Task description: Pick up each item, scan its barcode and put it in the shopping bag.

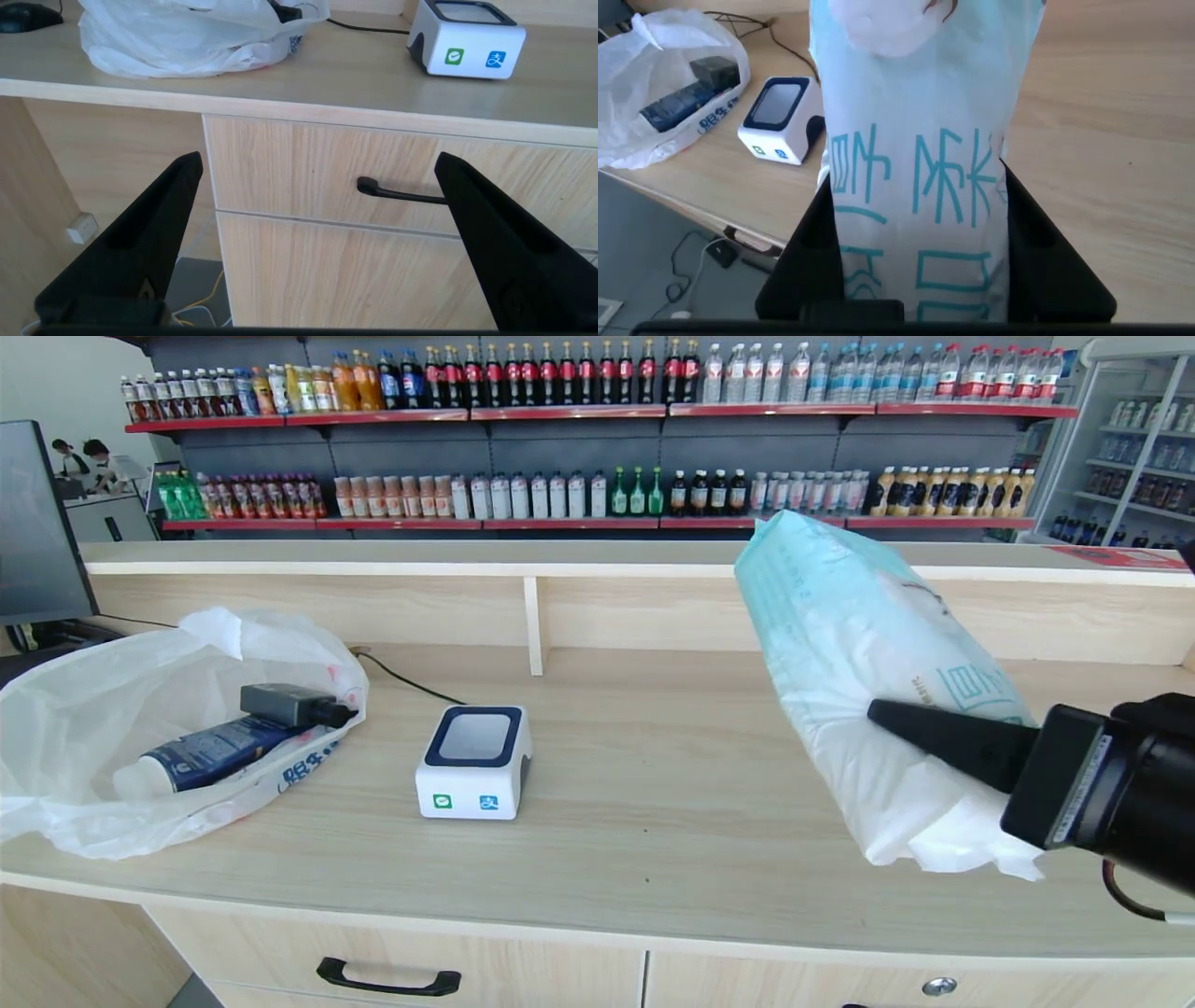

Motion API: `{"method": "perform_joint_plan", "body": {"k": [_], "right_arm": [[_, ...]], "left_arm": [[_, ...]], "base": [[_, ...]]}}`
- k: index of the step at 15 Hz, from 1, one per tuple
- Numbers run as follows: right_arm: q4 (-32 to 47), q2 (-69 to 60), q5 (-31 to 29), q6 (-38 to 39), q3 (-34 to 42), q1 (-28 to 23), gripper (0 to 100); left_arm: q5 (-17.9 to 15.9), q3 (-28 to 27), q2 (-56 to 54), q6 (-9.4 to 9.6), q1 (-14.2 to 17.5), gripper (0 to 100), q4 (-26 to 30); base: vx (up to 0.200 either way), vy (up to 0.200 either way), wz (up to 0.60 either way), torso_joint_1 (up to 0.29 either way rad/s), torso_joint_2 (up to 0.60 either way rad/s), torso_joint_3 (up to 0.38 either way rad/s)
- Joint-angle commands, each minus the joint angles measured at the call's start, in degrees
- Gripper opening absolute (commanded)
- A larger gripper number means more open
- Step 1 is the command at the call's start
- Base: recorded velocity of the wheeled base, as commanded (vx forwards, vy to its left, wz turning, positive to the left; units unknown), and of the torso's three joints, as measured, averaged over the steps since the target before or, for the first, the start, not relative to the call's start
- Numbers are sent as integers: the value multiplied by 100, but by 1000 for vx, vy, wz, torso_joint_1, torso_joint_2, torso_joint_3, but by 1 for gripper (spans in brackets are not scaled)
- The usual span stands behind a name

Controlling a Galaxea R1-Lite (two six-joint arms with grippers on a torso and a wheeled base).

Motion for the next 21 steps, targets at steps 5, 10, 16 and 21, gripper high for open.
{"method": "perform_joint_plan", "body": {"k": [5, 10, 16, 21], "right_arm": [[-1581, -261, 766, 1852, 641, 763, 0], [-1687, -287, 1926, 3706, 571, 728, 0], [-1599, -287, 3508, 4901, 535, 367, 0], [-1608, -200, 6057, 6352, 280, -1180, 0]], "left_arm": [[0, 0, -2, -1, 0, 100, -1], [0, 0, -2, -1, 0, 100, -1], [0, 0, -2, -1, 0, 100, -1], [0, 0, -2, -1, 0, 100, -1]], "base": [[0, 0, 0, 0, 0, 0], [0, 0, 0, 0, 0, 0], [0, 0, 0, 0, 0, 0], [0, 0, 0, 0, 0, 0]]}}
